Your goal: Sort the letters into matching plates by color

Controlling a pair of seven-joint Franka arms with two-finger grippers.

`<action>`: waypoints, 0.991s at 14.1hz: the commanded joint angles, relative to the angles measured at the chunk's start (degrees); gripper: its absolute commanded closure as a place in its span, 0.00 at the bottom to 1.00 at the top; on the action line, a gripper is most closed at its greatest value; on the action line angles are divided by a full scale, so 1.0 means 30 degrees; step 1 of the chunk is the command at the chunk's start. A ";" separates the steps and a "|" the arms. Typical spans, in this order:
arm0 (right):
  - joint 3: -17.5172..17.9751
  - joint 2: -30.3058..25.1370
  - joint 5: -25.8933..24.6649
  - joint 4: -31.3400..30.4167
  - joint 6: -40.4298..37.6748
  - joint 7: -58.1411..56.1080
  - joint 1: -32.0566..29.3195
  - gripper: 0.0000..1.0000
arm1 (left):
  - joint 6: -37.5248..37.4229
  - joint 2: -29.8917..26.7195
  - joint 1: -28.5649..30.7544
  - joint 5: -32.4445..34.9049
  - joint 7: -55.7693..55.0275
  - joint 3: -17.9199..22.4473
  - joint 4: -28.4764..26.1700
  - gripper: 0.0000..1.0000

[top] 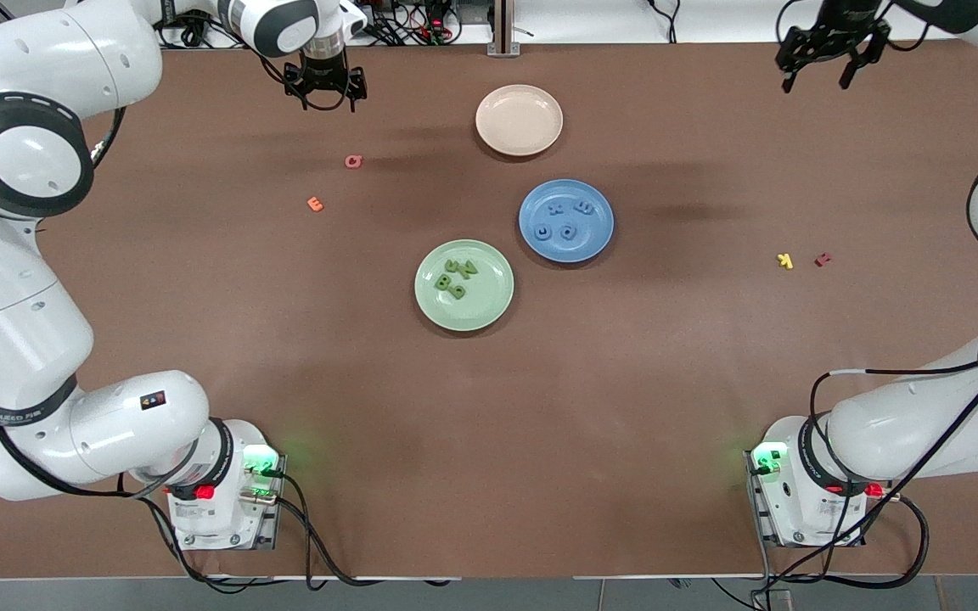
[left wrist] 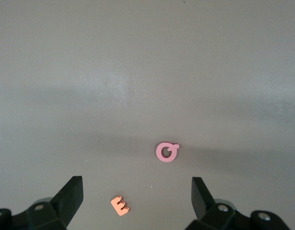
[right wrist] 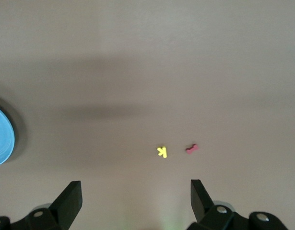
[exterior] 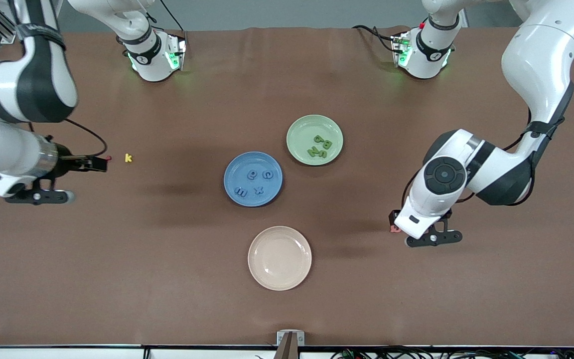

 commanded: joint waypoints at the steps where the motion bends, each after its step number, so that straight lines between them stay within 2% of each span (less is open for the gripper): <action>1: 0.0337 0.0003 -0.0203 0.1249 -0.1045 -0.0293 -0.1173 0.00 | -0.0359 -0.0455 -0.0419 -0.2275 0.1594 0.1232 0.0751 0.00; 3: 0.0337 -0.0026 -0.0232 0.1864 -0.1543 -0.0263 -0.1235 0.00 | -0.0359 -0.1125 -0.1001 -0.3450 0.2270 0.2341 0.0841 0.01; 5: 0.0308 -0.0026 -0.0232 0.2334 -0.1955 -0.0263 -0.1264 0.00 | -0.0359 -0.1888 -0.2287 -0.4826 0.2886 0.4214 0.0841 0.01; 7: 0.0250 -0.0026 -0.0232 0.2424 -0.2073 -0.0263 -0.1264 0.00 | -0.0359 -0.2591 -0.3781 -0.6494 0.3908 0.6351 0.1102 0.01; 11: 0.0279 -0.0026 -0.0203 0.2774 -0.2307 -0.0293 -0.1527 0.00 | -0.0359 -0.4086 -0.7443 -1.1033 0.6631 1.1916 0.1221 0.00; 14: 0.0279 -0.0026 -0.0115 0.2951 -0.2278 -0.0264 -0.1557 0.00 | -0.0359 -0.5431 -0.8562 -1.3149 0.8274 1.4442 0.1018 0.00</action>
